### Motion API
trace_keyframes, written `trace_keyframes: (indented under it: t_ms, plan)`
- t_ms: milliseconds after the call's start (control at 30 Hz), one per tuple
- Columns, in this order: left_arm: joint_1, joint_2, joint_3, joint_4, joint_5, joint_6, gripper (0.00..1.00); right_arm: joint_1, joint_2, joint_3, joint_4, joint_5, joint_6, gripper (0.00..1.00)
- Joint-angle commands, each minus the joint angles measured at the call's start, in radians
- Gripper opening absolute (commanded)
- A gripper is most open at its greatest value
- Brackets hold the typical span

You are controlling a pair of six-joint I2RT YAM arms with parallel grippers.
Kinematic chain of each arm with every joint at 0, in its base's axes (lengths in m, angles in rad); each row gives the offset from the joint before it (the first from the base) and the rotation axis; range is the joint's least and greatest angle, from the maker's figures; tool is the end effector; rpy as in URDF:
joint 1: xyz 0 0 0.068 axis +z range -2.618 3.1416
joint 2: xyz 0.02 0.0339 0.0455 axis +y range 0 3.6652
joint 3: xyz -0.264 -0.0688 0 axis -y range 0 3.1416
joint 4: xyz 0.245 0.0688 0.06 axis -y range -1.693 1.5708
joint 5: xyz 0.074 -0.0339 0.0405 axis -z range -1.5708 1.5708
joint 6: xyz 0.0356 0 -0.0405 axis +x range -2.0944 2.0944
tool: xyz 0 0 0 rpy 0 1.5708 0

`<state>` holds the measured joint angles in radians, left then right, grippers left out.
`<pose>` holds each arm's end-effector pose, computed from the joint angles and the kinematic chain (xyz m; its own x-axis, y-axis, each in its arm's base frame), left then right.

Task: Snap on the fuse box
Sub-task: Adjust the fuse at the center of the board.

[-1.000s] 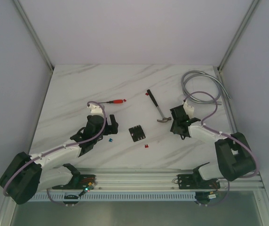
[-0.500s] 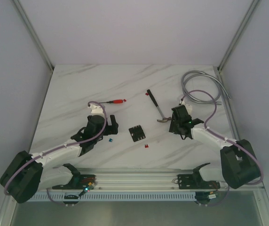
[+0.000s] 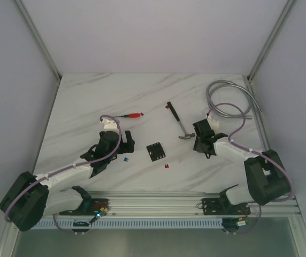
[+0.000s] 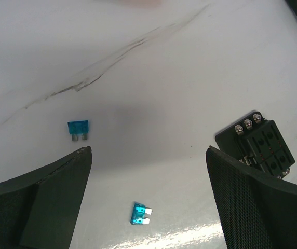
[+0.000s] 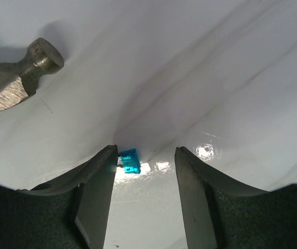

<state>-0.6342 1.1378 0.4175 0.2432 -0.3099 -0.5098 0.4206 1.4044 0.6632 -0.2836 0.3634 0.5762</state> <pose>0.1907 -0.1268 0.1871 -0.4918 -0.2152 -0.8437 0.1216 0.9425 -0.3113 0.2363 0.0918 0.1610 -0.7703 0.2133 -0.6009 0.2463 0.9688 0.0282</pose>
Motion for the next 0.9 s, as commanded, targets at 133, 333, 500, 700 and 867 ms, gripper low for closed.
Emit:
trace_keyframes:
  t_ms: [133,333,500,700,867]
  plan:
    - [0.004,-0.025,0.016,0.018,0.007,0.014,1.0,0.007,0.014,0.011,-0.056,-0.029,0.014,0.54]
    - [0.004,-0.029,0.014,0.018,0.009,0.013,1.0,0.013,-0.006,0.0,-0.092,-0.032,0.015,0.55]
    - [0.004,-0.034,0.013,0.017,0.008,0.013,1.0,0.013,-0.025,-0.002,-0.111,-0.022,0.016,0.57]
    - [0.004,-0.036,0.012,0.016,0.01,0.013,1.0,0.013,-0.041,0.001,-0.144,-0.016,0.009,0.6]
    - [0.004,-0.038,0.013,0.015,0.009,0.013,1.0,0.014,-0.058,0.006,-0.172,-0.013,0.004,0.64]
